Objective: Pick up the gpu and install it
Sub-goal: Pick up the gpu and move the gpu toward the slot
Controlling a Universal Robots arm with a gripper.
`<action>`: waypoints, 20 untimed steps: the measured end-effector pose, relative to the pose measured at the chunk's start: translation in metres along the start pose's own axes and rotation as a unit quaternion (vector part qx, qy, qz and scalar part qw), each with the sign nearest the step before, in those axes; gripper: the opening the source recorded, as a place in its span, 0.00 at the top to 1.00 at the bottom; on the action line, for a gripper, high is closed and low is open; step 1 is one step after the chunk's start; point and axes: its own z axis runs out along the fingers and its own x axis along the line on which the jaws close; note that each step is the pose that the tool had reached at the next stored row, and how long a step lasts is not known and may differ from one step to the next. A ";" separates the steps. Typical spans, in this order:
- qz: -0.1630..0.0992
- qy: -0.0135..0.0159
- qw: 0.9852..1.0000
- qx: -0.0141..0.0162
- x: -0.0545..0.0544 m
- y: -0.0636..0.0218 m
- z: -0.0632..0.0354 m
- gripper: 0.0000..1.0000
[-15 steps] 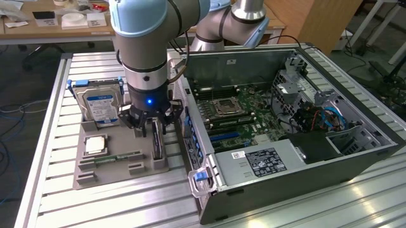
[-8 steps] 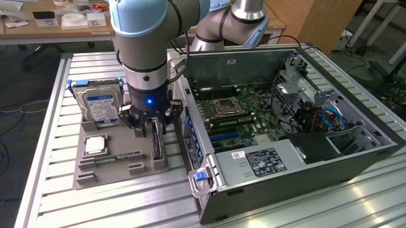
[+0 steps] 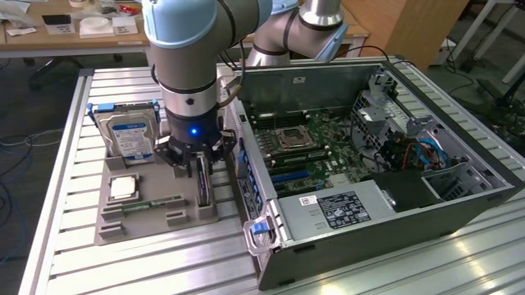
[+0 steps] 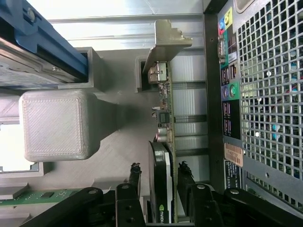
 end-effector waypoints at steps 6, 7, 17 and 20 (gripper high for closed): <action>0.000 0.000 1.000 0.000 -0.001 0.0000 0.0011 0.55; 0.000 0.000 1.000 0.000 -0.001 0.0000 0.0012 0.55; 0.000 0.000 1.000 0.000 -0.001 0.0000 0.0013 0.64; 0.000 0.000 1.000 0.000 -0.001 0.0000 0.0013 0.64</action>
